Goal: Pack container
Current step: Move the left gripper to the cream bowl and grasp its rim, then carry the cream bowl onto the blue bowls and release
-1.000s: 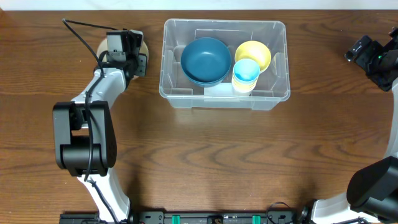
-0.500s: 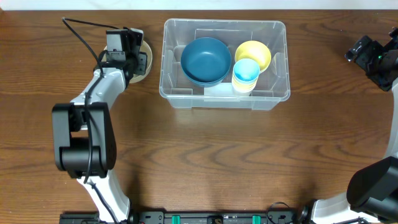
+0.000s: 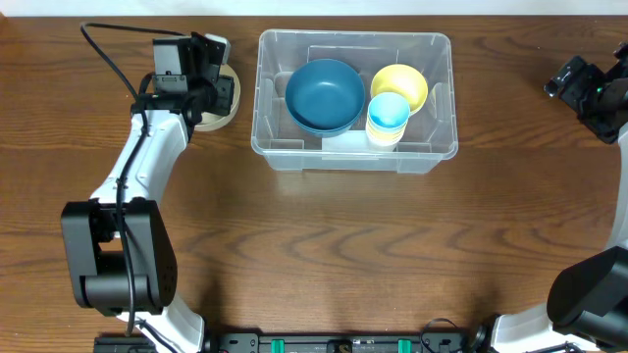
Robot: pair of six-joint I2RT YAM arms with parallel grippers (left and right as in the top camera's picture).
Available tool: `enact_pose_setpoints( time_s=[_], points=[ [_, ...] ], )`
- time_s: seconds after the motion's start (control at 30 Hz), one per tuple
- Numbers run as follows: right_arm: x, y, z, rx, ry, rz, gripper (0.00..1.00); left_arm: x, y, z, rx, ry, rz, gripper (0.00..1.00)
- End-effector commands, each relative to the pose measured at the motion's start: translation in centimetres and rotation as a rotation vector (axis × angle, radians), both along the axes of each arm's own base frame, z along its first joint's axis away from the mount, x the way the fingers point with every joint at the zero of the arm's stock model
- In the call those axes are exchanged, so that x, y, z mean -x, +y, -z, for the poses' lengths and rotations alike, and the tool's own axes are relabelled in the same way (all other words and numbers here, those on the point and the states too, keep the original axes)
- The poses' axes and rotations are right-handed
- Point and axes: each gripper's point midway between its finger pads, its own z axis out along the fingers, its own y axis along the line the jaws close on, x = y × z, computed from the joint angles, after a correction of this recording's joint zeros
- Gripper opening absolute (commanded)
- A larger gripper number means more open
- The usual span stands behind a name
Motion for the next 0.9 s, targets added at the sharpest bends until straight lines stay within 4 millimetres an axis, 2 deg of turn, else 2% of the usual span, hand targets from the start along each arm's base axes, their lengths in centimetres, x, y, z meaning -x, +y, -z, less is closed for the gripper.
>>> enact_pose_setpoints(
  time_s=[0.0,0.2,0.4,0.87],
  points=[
    [0.2,-0.2,-1.4,0.009,-0.031,0.014,0.99,0.4,-0.4,0.5,-0.006,0.017,0.035,0.43],
    [0.2,-0.2,-1.4,0.009,-0.031,0.014,0.99,0.7,-0.7,1.4,-0.005,0.047,0.04,0.43],
    [0.2,-0.2,-1.4,0.009,-0.031,0.014,0.99,0.8,-1.4,3.4,-0.006,0.091,0.054,0.42],
    [0.2,-0.2,-1.4,0.009,-0.031,0.014,0.99,0.5,-1.2,7.1,-0.027,0.141,0.066,0.41]
  ],
)
